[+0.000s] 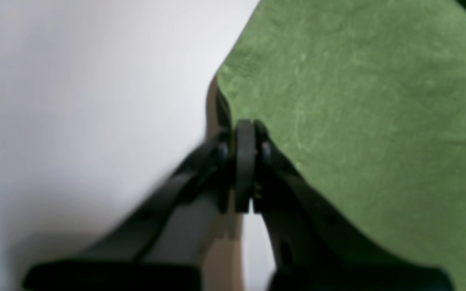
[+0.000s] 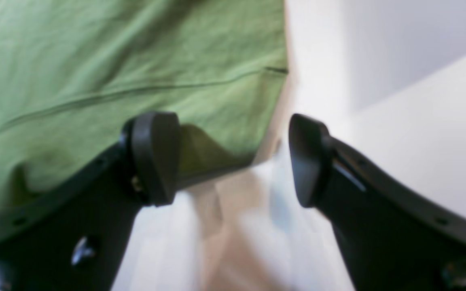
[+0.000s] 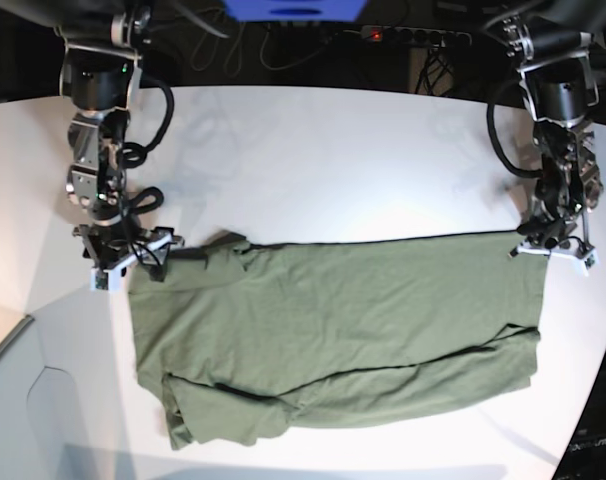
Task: Layout the t-shirt on the table in an organized manner, then fold the t-shirt properly
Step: 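Release the t-shirt and regrasp its edge with both grippers, then lift the t-shirt edge with both grippers and pull it taut, laying it down, then adjust the grip on the t-shirt edge with both grippers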
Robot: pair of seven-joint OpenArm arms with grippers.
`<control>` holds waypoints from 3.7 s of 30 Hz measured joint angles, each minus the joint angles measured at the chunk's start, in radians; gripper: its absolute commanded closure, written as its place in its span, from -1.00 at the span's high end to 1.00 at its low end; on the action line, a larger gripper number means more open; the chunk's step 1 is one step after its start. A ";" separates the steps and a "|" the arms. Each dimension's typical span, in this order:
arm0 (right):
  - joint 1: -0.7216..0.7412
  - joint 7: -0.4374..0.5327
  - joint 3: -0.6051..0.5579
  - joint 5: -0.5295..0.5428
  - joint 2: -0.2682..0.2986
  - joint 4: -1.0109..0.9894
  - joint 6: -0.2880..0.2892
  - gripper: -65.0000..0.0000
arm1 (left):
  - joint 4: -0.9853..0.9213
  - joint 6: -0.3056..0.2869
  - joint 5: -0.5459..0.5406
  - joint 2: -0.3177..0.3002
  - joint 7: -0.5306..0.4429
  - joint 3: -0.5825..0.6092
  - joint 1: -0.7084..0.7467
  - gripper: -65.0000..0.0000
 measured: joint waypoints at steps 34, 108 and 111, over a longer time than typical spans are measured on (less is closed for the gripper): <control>0.088 -0.377 0.000 -0.012 -0.004 0.629 0.234 -1.00 | 0.415 0.000 0.001 0.011 0.137 -0.122 -0.141 -0.99; -0.764 0.106 0.121 0.154 -0.053 0.921 0.234 -1.00 | 0.589 0.004 -0.494 0.032 0.264 -0.367 0.497 -0.99; -0.694 0.110 0.095 0.155 -0.050 0.873 0.232 -1.00 | 0.588 0.005 -0.491 0.035 0.272 -0.362 0.466 -0.99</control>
